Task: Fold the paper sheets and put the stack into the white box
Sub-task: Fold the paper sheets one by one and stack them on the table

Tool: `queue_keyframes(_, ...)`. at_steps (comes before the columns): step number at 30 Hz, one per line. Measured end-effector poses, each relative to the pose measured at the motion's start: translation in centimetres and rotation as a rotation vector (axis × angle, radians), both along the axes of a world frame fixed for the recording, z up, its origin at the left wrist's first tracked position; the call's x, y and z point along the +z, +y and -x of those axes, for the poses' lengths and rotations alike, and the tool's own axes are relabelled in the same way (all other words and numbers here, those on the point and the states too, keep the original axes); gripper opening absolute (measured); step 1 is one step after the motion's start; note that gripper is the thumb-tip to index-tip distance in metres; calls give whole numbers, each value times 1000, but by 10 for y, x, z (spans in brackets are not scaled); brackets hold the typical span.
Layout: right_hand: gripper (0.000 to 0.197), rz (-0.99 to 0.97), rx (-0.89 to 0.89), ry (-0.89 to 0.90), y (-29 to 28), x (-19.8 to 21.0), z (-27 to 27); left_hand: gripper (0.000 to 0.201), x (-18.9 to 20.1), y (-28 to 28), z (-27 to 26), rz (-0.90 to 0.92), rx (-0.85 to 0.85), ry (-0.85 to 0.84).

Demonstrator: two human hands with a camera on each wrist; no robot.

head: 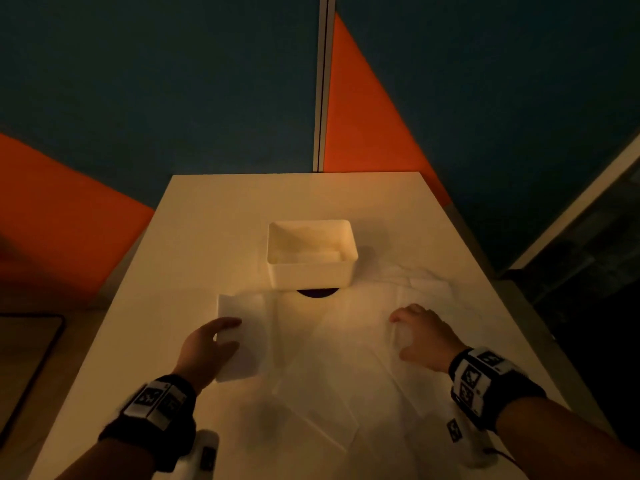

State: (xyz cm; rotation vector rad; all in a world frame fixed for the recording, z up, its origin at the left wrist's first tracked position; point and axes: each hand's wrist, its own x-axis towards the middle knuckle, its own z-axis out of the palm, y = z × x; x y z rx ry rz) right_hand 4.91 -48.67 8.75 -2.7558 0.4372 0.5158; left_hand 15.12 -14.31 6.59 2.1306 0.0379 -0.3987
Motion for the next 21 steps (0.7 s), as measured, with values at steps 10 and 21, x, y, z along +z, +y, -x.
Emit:
queue_keyframes(10,72,150,141,58,5,-12,5,46,-11,4,-2,-207,-110,-167)
queue_keyframes(21,38,56,110,-44,3,-10,8,46,-10,4,-5,-263,-149,-226)
